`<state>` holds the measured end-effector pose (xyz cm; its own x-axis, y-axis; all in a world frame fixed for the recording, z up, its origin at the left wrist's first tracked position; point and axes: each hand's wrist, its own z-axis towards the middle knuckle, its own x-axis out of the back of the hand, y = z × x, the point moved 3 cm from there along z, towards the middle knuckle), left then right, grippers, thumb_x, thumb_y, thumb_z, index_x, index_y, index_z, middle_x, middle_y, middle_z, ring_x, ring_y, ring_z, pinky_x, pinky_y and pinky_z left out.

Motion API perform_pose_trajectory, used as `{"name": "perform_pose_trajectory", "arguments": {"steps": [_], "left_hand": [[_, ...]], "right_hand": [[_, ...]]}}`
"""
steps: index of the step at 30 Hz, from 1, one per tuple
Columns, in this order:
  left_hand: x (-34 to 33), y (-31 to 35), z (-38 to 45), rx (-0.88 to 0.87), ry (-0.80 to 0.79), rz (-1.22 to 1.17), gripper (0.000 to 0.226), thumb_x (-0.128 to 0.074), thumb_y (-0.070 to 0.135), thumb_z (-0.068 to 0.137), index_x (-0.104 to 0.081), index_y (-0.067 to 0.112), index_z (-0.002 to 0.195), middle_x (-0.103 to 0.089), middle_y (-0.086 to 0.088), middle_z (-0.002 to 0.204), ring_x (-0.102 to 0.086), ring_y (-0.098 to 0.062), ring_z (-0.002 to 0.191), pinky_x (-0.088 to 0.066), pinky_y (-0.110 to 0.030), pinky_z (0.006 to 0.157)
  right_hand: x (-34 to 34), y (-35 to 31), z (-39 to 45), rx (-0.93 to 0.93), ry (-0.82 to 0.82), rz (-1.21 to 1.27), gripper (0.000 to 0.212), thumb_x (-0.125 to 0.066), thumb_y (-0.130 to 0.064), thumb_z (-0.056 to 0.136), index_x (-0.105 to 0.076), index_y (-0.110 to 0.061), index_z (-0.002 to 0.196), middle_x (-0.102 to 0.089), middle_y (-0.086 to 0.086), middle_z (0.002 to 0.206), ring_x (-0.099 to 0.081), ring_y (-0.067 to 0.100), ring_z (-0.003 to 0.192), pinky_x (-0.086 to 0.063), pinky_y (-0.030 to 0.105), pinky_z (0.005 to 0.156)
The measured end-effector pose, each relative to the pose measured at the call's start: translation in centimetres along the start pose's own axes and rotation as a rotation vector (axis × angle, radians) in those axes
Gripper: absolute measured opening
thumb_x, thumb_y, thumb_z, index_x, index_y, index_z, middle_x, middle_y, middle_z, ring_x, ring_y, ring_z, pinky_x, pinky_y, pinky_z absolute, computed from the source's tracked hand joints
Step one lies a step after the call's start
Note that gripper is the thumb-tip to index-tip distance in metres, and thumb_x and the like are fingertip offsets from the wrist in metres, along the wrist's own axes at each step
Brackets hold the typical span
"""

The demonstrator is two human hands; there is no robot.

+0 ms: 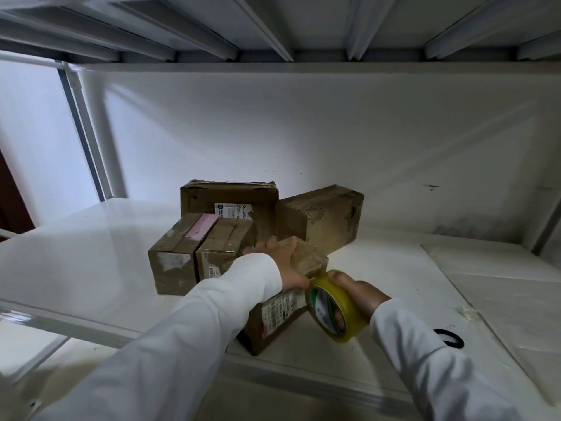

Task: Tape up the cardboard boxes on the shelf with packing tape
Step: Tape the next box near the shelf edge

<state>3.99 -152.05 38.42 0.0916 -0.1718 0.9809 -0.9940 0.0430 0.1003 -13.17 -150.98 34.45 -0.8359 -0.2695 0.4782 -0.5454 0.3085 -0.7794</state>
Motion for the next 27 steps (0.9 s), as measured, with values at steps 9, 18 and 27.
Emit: {"name": "perform_pose_trajectory", "arguments": {"steps": [9, 18, 27], "left_hand": [[1.8, 3.4, 0.5, 0.009, -0.083, -0.067, 0.070, -0.038, 0.070, 0.086, -0.041, 0.020, 0.133, -0.031, -0.009, 0.148, -0.014, -0.036, 0.142, -0.016, -0.051, 0.112], [0.2, 3.8, 2.7, 0.159, 0.054, 0.012, 0.099, -0.038, 0.070, 0.087, 0.005, 0.008, 0.152, 0.008, -0.015, 0.159, 0.001, -0.035, 0.146, -0.007, -0.055, 0.114], [-0.3, 3.5, 3.2, 0.136, 0.090, 0.024, 0.094, -0.035, 0.069, 0.088, -0.001, 0.010, 0.152, 0.001, -0.014, 0.159, -0.007, -0.035, 0.145, -0.009, -0.054, 0.114]], "right_hand": [[-0.2, -0.6, 1.0, -0.024, -0.003, -0.021, 0.058, -0.040, -0.058, 0.091, -0.048, -0.014, 0.128, -0.055, 0.011, 0.116, -0.052, 0.024, 0.093, -0.040, 0.032, 0.086], [-0.7, -1.1, 1.7, -0.057, -0.015, -0.050, 0.068, -0.039, -0.062, 0.089, -0.038, -0.015, 0.139, -0.048, 0.012, 0.137, -0.050, 0.032, 0.119, -0.039, 0.037, 0.099], [-0.4, -1.1, 1.9, -0.081, -0.046, 0.050, 0.063, -0.044, -0.058, 0.090, -0.041, -0.015, 0.137, -0.051, 0.014, 0.133, -0.051, 0.033, 0.111, -0.039, 0.040, 0.097]]}}
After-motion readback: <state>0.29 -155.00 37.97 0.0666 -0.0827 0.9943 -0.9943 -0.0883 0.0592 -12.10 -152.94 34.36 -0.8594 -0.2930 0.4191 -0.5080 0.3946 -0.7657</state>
